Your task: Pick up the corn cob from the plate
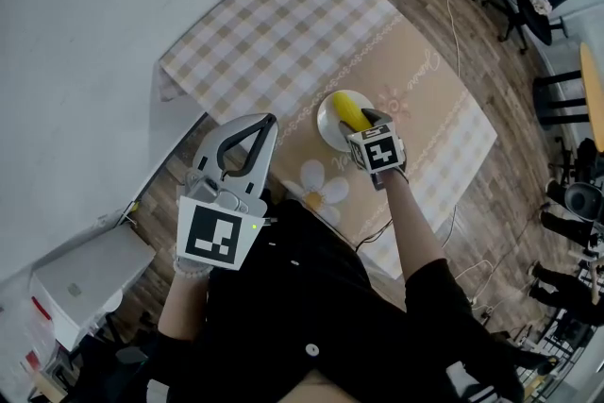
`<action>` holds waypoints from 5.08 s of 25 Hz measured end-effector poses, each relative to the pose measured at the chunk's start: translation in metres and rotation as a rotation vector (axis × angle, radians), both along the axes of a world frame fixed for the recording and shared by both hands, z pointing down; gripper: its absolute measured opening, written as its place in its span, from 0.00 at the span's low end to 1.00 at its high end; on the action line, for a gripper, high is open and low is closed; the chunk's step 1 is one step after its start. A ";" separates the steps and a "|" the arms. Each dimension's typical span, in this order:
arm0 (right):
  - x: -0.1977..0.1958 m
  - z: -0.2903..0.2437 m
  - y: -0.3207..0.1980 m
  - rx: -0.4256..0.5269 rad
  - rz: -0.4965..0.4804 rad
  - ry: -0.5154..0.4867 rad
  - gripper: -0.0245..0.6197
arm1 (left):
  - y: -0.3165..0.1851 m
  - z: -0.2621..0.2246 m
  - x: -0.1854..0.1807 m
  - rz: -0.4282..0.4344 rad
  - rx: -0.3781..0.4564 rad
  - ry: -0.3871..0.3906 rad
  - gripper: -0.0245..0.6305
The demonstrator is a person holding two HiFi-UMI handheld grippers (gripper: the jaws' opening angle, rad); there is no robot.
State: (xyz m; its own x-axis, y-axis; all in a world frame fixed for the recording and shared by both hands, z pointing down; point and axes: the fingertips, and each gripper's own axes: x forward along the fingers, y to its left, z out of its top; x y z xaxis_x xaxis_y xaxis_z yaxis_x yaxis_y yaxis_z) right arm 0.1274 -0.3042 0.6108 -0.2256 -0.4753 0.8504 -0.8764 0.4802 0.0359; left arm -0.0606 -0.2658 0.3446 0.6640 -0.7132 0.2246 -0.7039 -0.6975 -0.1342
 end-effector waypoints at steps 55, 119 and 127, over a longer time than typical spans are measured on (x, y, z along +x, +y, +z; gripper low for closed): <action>0.003 -0.203 0.030 0.468 0.193 -0.213 0.43 | -0.026 -0.022 0.046 0.176 0.065 0.020 0.06; 0.002 -0.269 0.059 0.643 0.241 -0.271 0.43 | -0.028 -0.025 0.037 0.165 0.086 0.013 0.06; 0.002 -0.271 0.060 0.649 0.229 -0.268 0.43 | -0.026 -0.027 0.037 0.157 0.084 0.020 0.06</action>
State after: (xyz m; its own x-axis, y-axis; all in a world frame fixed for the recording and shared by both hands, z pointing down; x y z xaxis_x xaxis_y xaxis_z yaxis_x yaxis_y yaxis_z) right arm 0.1293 -0.2446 0.3400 -0.2206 -0.9241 0.3121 -0.9708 0.2389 0.0212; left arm -0.0237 -0.2919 0.3178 0.7727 -0.6158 0.1541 -0.5900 -0.7863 -0.1833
